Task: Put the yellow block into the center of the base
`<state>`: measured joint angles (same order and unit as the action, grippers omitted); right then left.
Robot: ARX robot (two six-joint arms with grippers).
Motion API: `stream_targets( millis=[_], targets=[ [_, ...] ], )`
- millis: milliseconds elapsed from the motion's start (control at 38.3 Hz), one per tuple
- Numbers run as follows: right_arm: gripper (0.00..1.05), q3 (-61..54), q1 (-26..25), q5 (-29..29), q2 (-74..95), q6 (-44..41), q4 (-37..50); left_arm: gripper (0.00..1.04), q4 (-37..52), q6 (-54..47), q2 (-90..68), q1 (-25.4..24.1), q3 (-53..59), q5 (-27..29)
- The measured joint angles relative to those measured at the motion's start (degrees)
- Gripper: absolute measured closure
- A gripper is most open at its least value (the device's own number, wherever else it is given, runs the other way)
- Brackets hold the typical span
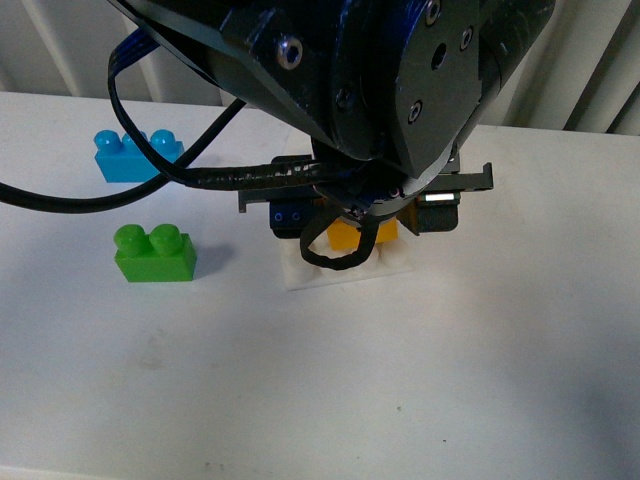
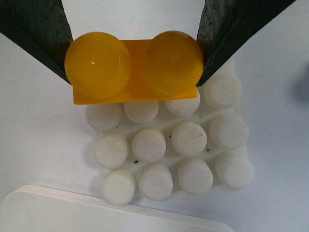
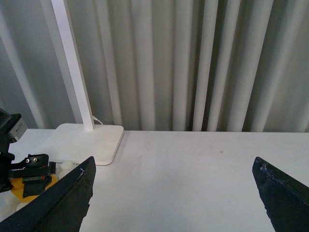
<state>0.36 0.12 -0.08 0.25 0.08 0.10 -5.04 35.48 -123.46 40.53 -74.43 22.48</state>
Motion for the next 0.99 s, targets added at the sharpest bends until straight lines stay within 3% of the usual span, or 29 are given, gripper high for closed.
stream_targets(
  millis=[993],
  targets=[
    [0.09, 0.00, 0.00, 0.00, 0.00, 0.00, 0.00, 0.40, -0.33, -3.50, -2.54, -1.49, -2.16, 1.14]
  ],
)
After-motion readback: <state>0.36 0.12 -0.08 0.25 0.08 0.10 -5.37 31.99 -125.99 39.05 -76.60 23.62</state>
